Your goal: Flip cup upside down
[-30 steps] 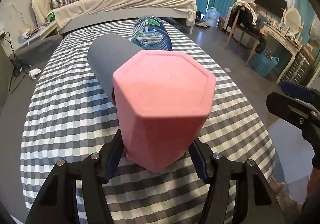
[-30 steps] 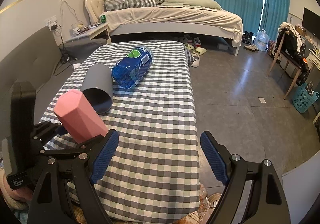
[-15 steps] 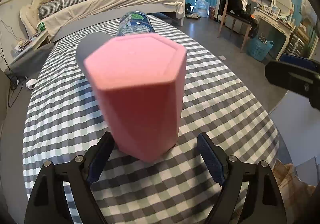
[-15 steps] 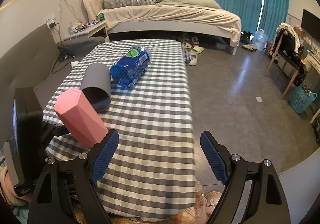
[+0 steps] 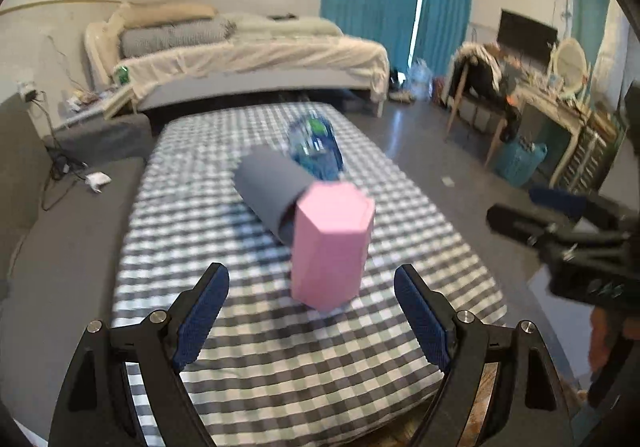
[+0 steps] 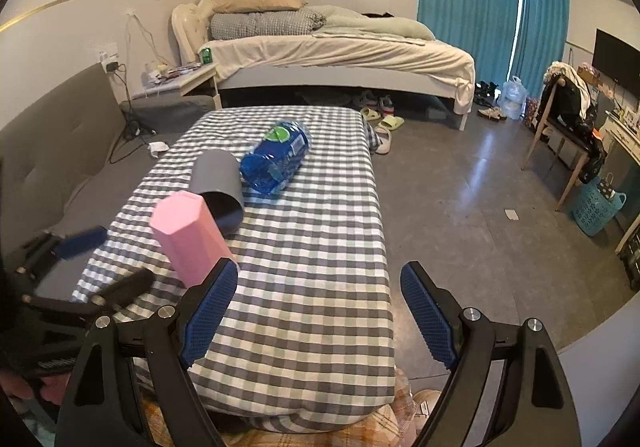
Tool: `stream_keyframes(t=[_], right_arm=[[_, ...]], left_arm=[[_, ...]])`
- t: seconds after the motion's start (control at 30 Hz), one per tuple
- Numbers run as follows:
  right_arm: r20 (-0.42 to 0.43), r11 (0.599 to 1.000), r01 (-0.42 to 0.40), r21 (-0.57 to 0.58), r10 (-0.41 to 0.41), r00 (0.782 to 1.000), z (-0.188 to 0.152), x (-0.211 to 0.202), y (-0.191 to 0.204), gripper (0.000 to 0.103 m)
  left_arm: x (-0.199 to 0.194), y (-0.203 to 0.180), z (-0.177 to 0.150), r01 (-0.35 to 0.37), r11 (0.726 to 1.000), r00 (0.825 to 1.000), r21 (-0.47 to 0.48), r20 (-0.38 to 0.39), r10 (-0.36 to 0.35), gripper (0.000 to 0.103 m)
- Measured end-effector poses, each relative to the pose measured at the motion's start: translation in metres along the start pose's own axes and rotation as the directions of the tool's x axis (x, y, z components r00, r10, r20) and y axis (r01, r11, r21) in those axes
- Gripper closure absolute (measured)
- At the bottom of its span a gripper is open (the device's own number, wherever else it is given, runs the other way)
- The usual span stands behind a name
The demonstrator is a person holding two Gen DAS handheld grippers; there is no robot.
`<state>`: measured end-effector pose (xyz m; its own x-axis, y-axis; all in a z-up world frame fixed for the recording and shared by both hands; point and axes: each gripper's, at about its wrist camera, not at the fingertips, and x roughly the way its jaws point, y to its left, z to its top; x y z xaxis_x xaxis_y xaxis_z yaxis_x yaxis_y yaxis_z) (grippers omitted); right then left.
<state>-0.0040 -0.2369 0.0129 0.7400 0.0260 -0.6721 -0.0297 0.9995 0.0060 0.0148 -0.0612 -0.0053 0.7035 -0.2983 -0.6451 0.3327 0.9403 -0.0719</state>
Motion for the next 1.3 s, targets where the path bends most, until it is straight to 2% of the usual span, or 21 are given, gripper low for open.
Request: stream_keyframes(t=[0.1,0.2,0.27,0.33,0.43,0.6,1.1,1.3], right_arm=[[0.05,1.0,-0.011,0.005,0.011,0.999,0.006,-0.012,0.003,0.019],[0.104,1.0,-0.016,-0.012,0.018,0.994,0.006,-0.024,0.012,0.019],[0.13,1.0,-0.016,-0.021,0.019,0.991,0.003,-0.028,0.017,0.016],[0.165,0.999,-0.019,-0.026,0.023,0.986,-0.003,-0.032,0.022,0.007],[0.2,0.999,-0.013,-0.035,0.019,0.98,-0.013,-0.034,0.027,0.0],[0.203,0.998,-0.007,-0.056,0.018,0.979,-0.016,-0.034,0.032,0.0],[0.192,0.999,-0.014,-0.043,0.022,0.981,-0.019,-0.032,0.028,0.0],[0.188,0.999,-0.011,-0.042,0.019,0.982,-0.019,-0.032,0.029,0.0]], left_arm=[[-0.026,0.004,0.008,-0.022,0.999,0.996,-0.034,0.082,0.025,0.015],[-0.048,0.012,0.012,-0.045,0.998,0.984,-0.051,0.172,0.053,0.008],[-0.058,0.013,0.011,-0.089,0.995,0.969,-0.046,0.226,0.097,0.003],[-0.062,0.014,0.008,-0.115,0.993,0.962,-0.04,0.246,0.121,0.0],[-0.062,0.021,0.0,-0.14,0.989,0.958,-0.054,0.246,0.149,0.0],[-0.057,0.028,-0.014,-0.186,0.98,0.957,-0.067,0.213,0.196,0.0],[-0.056,0.031,-0.022,-0.192,0.979,0.961,-0.071,0.191,0.202,0.0],[-0.057,0.032,-0.023,-0.173,0.982,0.964,-0.073,0.192,0.184,0.0]])
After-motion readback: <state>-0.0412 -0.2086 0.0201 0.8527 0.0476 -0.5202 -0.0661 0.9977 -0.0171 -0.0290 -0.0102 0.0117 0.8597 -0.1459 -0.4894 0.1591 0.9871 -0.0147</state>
